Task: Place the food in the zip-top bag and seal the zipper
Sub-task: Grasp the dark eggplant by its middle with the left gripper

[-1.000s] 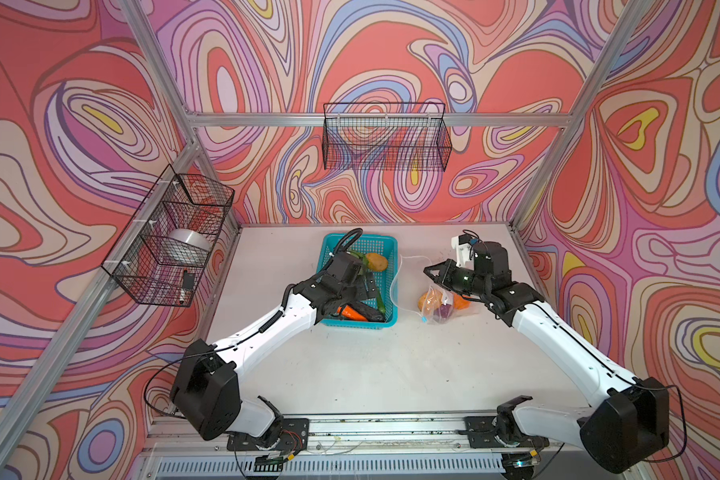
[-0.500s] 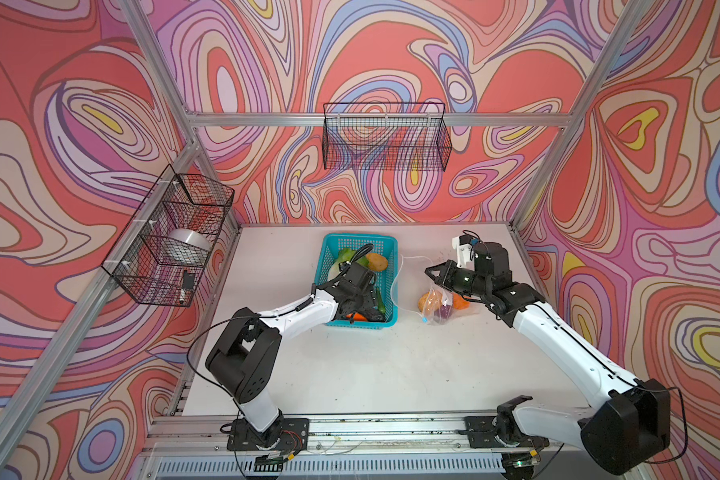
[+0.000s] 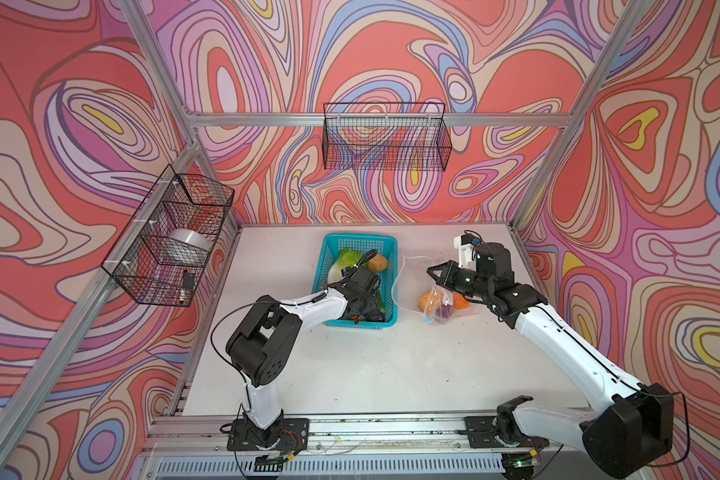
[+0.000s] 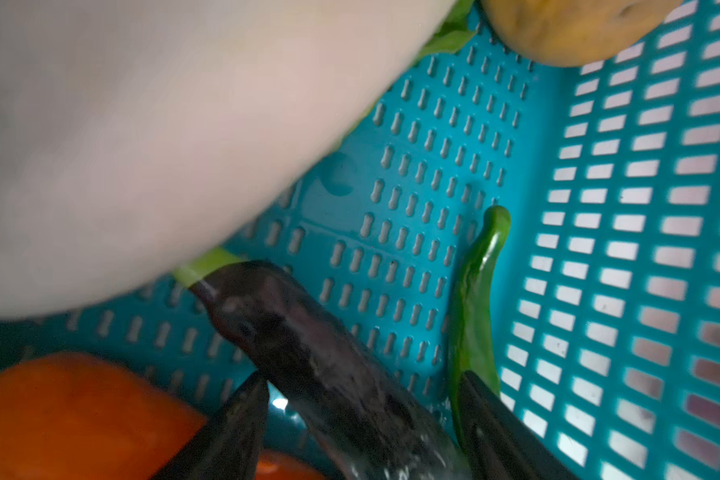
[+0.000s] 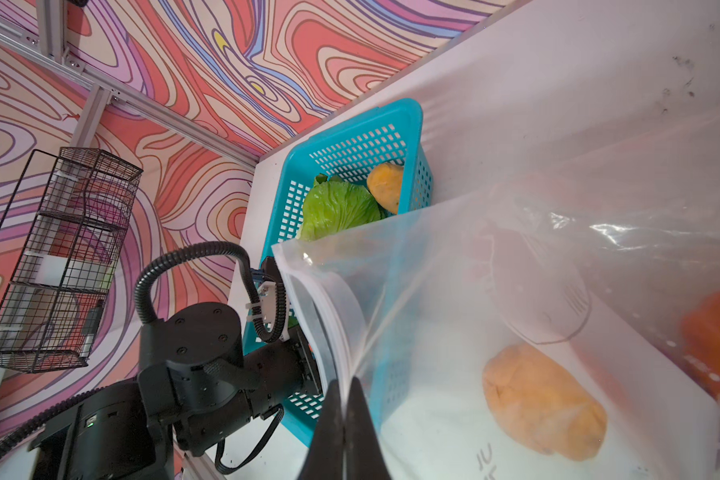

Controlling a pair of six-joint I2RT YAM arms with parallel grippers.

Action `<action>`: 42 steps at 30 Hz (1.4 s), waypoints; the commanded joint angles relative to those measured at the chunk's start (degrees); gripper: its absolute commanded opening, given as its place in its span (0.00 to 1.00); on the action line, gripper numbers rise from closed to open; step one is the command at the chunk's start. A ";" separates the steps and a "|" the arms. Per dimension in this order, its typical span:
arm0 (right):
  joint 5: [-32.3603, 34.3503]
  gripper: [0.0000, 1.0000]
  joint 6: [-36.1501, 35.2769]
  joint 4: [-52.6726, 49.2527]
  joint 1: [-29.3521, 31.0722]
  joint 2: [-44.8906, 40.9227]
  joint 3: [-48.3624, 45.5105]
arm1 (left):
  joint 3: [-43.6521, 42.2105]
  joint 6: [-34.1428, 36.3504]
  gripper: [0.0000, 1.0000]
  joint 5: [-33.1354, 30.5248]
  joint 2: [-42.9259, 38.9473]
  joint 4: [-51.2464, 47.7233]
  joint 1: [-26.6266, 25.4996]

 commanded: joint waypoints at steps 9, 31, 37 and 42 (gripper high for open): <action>2.12 0.00 -2.01 -1.54 0.02 -1.77 0.21 | 2.00 -1.11 0.56 0.91 4.17 -0.12 -0.07; 3.14 0.00 -3.18 -1.88 0.02 -4.43 0.05 | 0.00 -2.27 0.08 3.07 -0.40 2.04 -0.29; 3.07 0.00 -3.09 -1.65 0.02 -4.13 0.20 | -1.64 -3.22 0.00 5.95 -3.58 4.47 -0.37; 3.04 0.00 -2.91 -1.80 0.02 -3.99 0.20 | -1.10 -3.13 0.00 5.69 -5.76 4.60 -1.00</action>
